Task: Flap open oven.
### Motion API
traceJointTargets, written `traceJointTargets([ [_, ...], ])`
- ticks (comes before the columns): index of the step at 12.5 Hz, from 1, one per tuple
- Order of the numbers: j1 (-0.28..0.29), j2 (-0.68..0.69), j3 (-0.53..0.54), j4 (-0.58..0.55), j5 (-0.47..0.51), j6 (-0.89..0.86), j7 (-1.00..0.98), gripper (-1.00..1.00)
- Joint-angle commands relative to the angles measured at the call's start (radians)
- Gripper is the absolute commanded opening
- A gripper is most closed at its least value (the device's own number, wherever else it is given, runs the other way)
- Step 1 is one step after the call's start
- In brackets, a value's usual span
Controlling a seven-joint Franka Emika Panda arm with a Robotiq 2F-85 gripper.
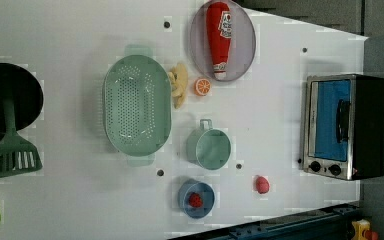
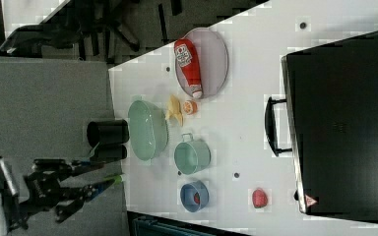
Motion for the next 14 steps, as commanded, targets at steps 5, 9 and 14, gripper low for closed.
traceJointTargets([
  [5, 0.003, 0.044, -0.02, -0.085, -0.009, 0.011, -0.079, -0.65],
  [9, -0.002, 0.075, -0.071, -0.136, -0.043, 0.119, -0.334, -0.65],
  [14, -0.006, 0.088, -0.177, -0.25, -0.057, 0.337, -0.668, -0.65],
])
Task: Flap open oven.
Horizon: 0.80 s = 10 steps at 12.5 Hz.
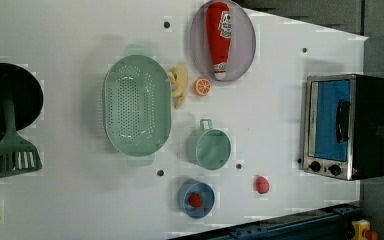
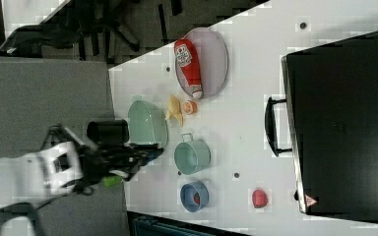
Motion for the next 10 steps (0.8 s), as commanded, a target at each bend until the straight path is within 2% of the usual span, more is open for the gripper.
traceJointTargets([
  [1, -0.02, 0.014, -0.087, -0.067, -0.005, 0.084, -0.257, -0.65],
  [7, -0.029, 0.117, -0.196, -0.103, -0.038, 0.265, -0.545, -0.65],
  [10, -0.03, 0.186, -0.254, -0.102, -0.037, 0.342, -0.579, -0.65],
])
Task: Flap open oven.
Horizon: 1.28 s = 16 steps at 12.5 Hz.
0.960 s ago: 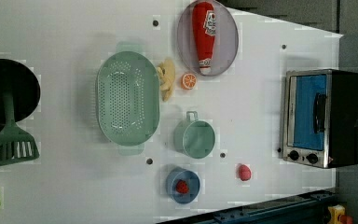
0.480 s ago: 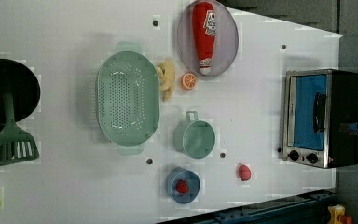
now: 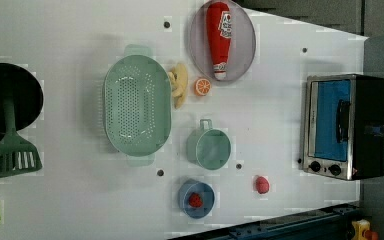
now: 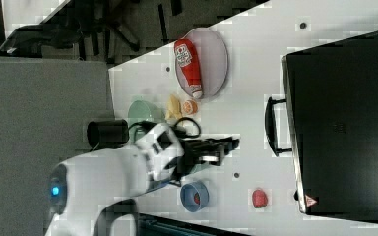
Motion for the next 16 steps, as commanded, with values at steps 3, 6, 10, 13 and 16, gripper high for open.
traceJointTargets([
  [3, 0.004, 0.087, -0.044, 0.013, 0.002, 0.08, -0.098, -0.65],
  [6, 0.004, 0.154, -0.049, 0.013, 0.002, 0.148, -0.098, -0.65],
  [10, 0.003, 0.243, -0.055, 0.013, 0.002, 0.199, -0.098, -0.65],
  [13, 0.003, 0.292, -0.054, 0.012, 0.003, 0.235, -0.098, -0.65],
  [16, 0.01, 0.309, -0.041, 0.013, 0.002, 0.237, -0.098, -0.65],
])
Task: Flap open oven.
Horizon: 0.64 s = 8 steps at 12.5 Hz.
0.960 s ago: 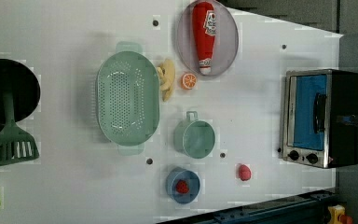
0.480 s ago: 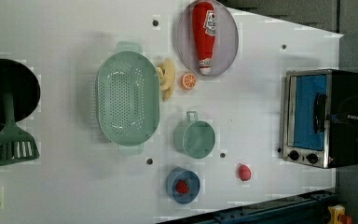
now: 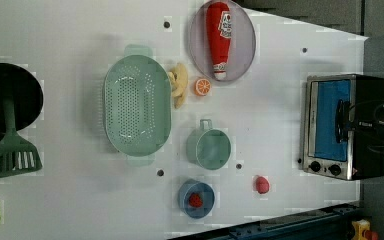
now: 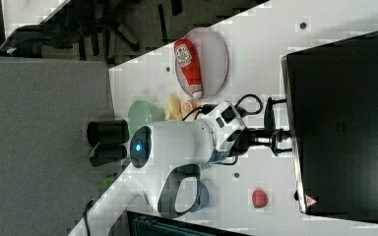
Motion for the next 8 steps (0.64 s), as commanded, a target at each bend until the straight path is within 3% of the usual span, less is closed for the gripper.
traceJointTargets([
  [1, 0.012, -0.004, 0.02, 0.003, 0.004, 0.009, -0.034, -0.65],
  [4, 0.025, 0.0, 0.052, -0.008, -0.016, 0.005, -0.007, -0.65],
  [8, 0.06, 0.008, 0.106, -0.033, -0.192, 0.001, 0.179, -0.65],
])
